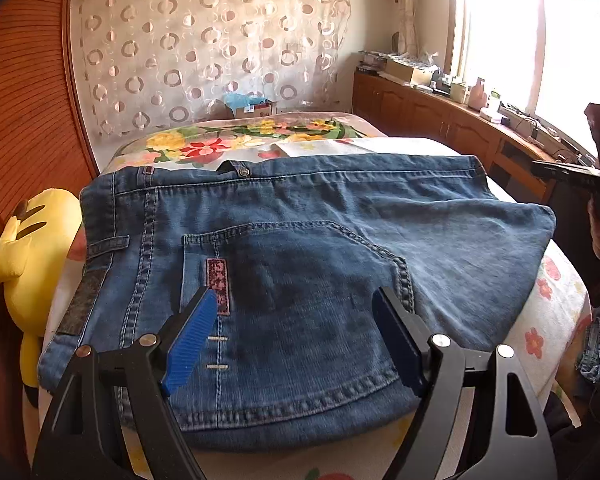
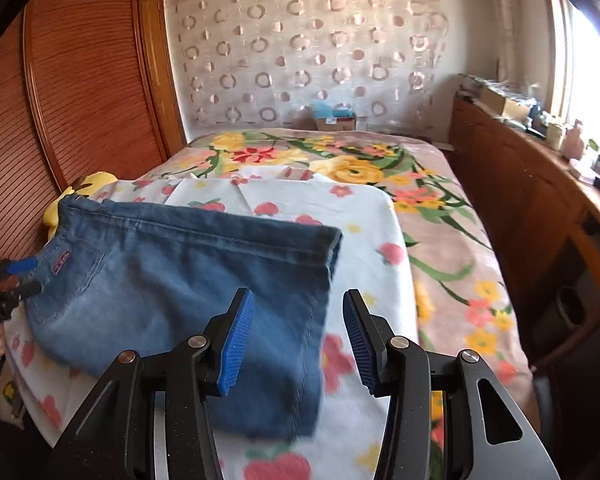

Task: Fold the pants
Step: 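Grasp the leg hem again with the right gripper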

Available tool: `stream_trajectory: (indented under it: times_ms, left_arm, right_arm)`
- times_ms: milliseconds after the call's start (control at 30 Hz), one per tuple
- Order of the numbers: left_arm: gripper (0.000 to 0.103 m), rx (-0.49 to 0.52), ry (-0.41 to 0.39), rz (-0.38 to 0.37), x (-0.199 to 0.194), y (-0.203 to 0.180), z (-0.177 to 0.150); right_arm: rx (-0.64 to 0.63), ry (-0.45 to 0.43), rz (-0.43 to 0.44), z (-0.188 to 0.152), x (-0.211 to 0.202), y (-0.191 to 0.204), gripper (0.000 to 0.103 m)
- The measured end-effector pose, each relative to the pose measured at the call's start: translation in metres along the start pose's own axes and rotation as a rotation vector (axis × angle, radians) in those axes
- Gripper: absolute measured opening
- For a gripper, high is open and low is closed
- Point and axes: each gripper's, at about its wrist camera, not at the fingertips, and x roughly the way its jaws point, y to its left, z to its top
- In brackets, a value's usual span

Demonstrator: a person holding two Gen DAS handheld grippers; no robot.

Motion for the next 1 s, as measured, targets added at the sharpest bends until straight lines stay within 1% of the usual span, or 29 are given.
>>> stream_trajectory:
  times_ms: [167, 333, 433, 467, 500, 533, 567, 633, 667, 767, 800, 833, 933, 1000]
  left_arm:
    - [0.081, -0.003, -0.003, 0.011, 0.005, 0.005, 0.009]
    - [0.081, -0.013, -0.014, 0.022, 0.005, 0.013, 0.014]
    - [0.081, -0.018, -0.015, 0.027, 0.005, 0.017, 0.014]
    - [0.081, -0.019, -0.013, 0.029, 0.006, 0.017, 0.014]
    - [0.081, -0.02, -0.011, 0.03, 0.006, 0.019, 0.013]
    - [0.081, -0.023, -0.009, 0.031, 0.007, 0.021, 0.011]
    - [0.081, -0.025, -0.008, 0.032, 0.007, 0.021, 0.01]
    - [0.081, -0.029, -0.004, 0.035, 0.008, 0.023, 0.008]
    - [0.081, -0.029, -0.002, 0.038, 0.008, 0.024, 0.008]
    - [0.081, -0.036, -0.006, 0.044, 0.005, 0.025, 0.008]
    - [0.081, -0.039, -0.009, 0.045, 0.004, 0.025, 0.008]
    - [0.081, -0.042, -0.012, 0.044, 0.003, 0.025, 0.009]
    - [0.081, -0.04, -0.019, 0.041, 0.001, 0.025, 0.009]
    - [0.081, -0.037, -0.022, 0.041, -0.001, 0.024, 0.01]
  right_arm:
    - [-0.007, 0.055, 0.001, 0.022, 0.056, -0.004, 0.048]
    - [0.016, 0.137, -0.036, 0.036, 0.101, -0.022, 0.048]
    - [0.032, 0.198, -0.014, 0.041, 0.123, -0.032, 0.048]
    - [0.027, 0.211, -0.011, 0.045, 0.129, -0.032, 0.045]
    - [0.022, 0.222, -0.005, 0.046, 0.133, -0.033, 0.036]
    - [0.016, 0.229, 0.008, 0.051, 0.137, -0.032, 0.014]
    - [0.007, 0.23, 0.022, 0.056, 0.138, -0.03, 0.005]
    - [-0.032, 0.188, 0.014, 0.065, 0.132, -0.027, 0.004]
    - [-0.042, 0.153, 0.0, 0.071, 0.126, -0.025, 0.004]
    - [-0.025, 0.044, -0.053, 0.093, 0.106, -0.026, 0.004]
    - [-0.022, 0.026, -0.071, 0.098, 0.103, -0.026, 0.004]
    - [-0.021, 0.024, -0.084, 0.1, 0.104, -0.026, 0.004]
    - [-0.042, 0.066, -0.118, 0.098, 0.117, -0.021, 0.004]
    - [-0.05, 0.074, -0.112, 0.093, 0.12, -0.018, 0.004]
